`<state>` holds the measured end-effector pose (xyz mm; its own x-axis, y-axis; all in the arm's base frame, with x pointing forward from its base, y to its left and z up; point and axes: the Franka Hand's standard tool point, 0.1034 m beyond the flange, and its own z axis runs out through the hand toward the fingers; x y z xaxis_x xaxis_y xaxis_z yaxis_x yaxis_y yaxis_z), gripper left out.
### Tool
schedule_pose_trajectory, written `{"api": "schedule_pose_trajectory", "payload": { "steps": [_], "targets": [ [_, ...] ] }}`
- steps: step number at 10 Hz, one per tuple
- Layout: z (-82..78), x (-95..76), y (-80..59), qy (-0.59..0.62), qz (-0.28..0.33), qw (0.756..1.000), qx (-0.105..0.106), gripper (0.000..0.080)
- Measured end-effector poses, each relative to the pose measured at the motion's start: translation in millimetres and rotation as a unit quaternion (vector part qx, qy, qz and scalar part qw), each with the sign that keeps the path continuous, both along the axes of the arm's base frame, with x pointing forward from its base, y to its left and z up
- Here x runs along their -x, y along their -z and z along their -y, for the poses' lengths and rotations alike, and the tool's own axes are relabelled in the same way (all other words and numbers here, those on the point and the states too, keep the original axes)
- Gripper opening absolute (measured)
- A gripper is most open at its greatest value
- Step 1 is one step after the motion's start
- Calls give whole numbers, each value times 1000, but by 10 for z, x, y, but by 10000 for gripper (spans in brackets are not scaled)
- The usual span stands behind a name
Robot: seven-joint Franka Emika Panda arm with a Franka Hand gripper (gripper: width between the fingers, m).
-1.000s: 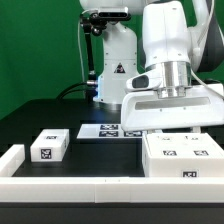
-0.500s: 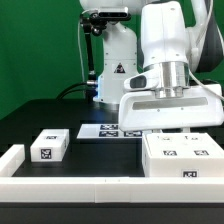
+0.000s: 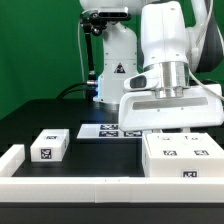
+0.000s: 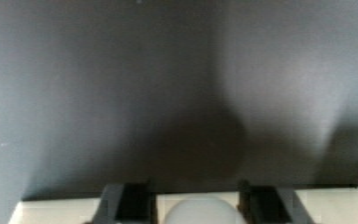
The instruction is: Assemble cabinet
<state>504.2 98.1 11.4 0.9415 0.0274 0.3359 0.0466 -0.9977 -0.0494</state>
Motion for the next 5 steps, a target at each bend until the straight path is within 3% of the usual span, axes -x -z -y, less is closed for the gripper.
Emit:
{"api": "schedule_pose_trajectory", "payload": {
  "steps": [1,3,5],
  "targets": [
    [-5,9,-132,2,-21,1000,-7,212],
    [-22,-22,-522,18,-56,998,-26,212],
    [-24,-63,-637,38,-67,996,-35,212]
  ]
}}
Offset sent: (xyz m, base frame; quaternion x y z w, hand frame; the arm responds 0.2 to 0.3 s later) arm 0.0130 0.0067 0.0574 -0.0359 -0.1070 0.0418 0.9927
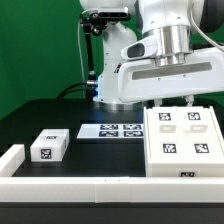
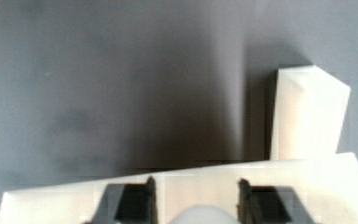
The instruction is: Assemble cabinet
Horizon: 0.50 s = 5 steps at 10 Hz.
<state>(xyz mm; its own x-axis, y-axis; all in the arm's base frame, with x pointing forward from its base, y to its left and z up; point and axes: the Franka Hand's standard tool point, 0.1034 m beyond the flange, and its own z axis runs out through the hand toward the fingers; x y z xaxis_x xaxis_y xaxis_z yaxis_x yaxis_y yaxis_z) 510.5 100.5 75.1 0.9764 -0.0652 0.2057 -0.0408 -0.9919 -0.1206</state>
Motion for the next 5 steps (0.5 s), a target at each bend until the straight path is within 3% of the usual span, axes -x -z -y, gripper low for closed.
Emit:
{"api": "schedule_pose_trajectory", "payload": {
  "steps": [3,4,5],
  "targets": [
    [-11,35,44,3,-7,1000,-1,212],
    [-44,65,3,17,-26,1000,-6,212],
    [-51,43,-144,22,-51,998,-6,212]
  ]
}}
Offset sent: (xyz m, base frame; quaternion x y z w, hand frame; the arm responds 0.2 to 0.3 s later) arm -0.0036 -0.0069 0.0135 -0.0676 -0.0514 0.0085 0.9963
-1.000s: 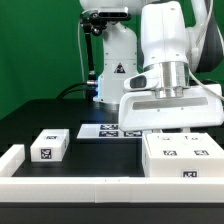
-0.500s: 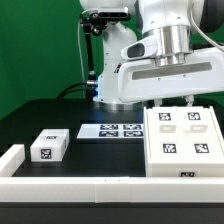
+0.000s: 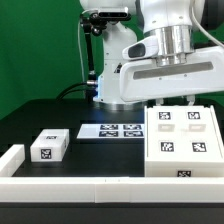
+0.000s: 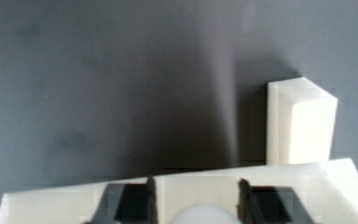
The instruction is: Assemble cabinet
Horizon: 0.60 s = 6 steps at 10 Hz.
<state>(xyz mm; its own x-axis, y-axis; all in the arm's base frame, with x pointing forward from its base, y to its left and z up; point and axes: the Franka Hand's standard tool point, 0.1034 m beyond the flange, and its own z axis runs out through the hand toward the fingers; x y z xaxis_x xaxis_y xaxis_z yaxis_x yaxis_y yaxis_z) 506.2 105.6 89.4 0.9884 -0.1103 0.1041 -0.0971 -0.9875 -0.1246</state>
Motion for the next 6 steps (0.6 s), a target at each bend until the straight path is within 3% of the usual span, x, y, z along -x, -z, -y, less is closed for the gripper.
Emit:
{"api": "schedule_pose_trajectory", "payload": {
  "steps": [2,3,6],
  "targets": [
    [6,-135,-183,-6,-34,999,4,212],
    [14,-323,-238,-13,-24,1000,8,212],
    [31,-303,-206,-11,-27,1000,8,213]
  ]
}}
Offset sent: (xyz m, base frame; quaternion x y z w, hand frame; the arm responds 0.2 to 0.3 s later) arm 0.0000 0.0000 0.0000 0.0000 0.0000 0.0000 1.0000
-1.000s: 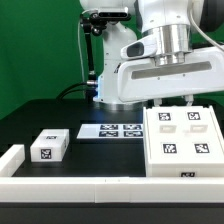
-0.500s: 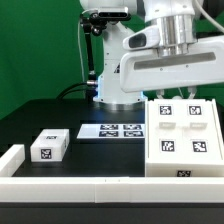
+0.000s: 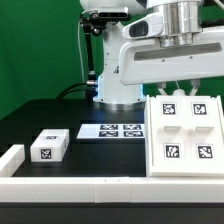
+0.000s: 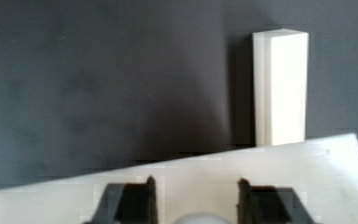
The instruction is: Assemble cabinet
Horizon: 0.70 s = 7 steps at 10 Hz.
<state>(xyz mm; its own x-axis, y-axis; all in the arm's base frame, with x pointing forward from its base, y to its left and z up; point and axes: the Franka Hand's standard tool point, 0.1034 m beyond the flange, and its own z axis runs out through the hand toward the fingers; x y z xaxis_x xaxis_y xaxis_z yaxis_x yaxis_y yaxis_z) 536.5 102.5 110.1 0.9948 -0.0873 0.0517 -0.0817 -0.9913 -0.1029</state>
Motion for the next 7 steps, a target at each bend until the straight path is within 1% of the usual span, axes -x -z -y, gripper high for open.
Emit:
{"api": "schedule_pose_trajectory", "payload": {
  "steps": [1,2,3,5,6,7],
  "targets": [
    [-5,2,-22,-2,-7,1000,0,213],
    [-8,-45,-115,-4,-17,1000,-2,213],
    [-11,-63,-172,-4,-21,1000,-3,213],
    [-3,-69,-203,-4,-20,1000,-3,213],
    [6,-75,-195,-4,-21,1000,-3,213],
    [6,-54,-148,-3,-31,1000,-2,213]
  ]
}}
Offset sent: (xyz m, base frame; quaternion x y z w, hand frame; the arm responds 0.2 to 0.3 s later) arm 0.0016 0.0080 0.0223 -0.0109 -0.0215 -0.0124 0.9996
